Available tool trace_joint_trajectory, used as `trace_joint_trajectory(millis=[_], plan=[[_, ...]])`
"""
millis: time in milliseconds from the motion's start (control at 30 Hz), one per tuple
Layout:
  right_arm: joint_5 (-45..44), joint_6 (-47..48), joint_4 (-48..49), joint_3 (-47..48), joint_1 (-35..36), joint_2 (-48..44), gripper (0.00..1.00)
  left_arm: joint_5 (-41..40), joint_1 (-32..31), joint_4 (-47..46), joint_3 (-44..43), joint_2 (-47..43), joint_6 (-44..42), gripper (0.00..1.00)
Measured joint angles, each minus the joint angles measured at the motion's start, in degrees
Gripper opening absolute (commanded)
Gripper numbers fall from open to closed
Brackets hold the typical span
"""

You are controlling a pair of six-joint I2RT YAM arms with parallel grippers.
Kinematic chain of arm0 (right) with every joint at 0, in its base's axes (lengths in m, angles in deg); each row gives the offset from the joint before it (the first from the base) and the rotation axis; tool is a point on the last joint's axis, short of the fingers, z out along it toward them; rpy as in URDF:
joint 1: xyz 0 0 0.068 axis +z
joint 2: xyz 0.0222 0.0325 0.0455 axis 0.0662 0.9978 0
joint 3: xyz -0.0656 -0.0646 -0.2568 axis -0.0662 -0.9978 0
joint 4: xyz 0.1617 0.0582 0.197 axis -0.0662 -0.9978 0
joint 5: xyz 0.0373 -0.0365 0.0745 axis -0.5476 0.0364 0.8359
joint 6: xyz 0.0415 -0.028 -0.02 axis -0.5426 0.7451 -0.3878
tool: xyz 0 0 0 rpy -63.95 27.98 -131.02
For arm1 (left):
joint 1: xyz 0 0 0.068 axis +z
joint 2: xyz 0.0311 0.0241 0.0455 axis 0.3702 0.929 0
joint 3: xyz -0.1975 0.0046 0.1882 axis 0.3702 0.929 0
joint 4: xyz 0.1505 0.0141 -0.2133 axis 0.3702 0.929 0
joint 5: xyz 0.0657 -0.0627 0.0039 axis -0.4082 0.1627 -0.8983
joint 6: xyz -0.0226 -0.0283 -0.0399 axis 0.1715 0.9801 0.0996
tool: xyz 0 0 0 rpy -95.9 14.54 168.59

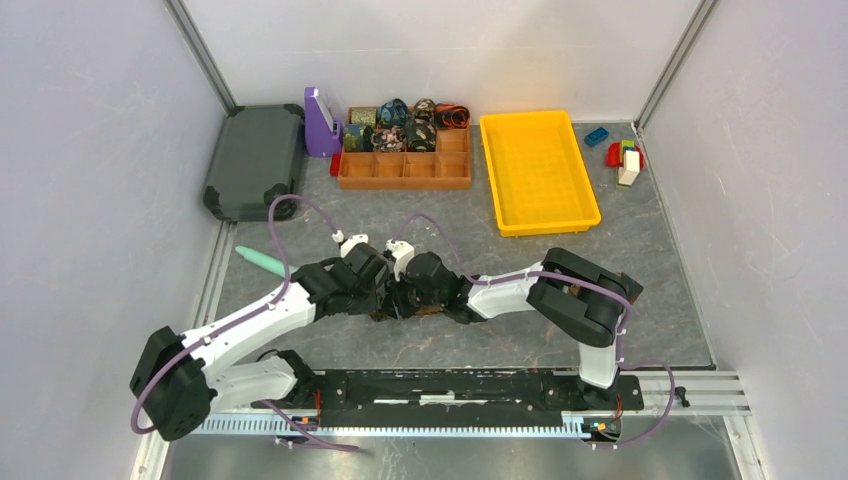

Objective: Roll the ties
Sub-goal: Roll the tie at the center of the board.

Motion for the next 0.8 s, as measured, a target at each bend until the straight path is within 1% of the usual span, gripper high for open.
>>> trace_joint_trajectory(millis=[367,467,633,800], plan=[[-0.3,1.0,-1.9,-0.6,0.0,-0.7,0.25,-0.6,-3.7,-1.1,-1.8,5.5,0.0,0.02],[-0.5,1.7,-3.1,-2.7,-0.1,-3.5,0.25,-0.7,-4.6,-1.3,-2.3,6.8,0.0,0.02],[-1.8,2.8,-4.5,-7.2,-0.6,-10.7,0.25,-1.0,-5.7,-1.9,-2.8,8.7,0.1,0.02],[-5.0,4.0,-5.7,-12.2,-1.2,-16.8,0.25,-1.2,-6.7,-3.2,-2.9,10.9,0.1,0.02]])
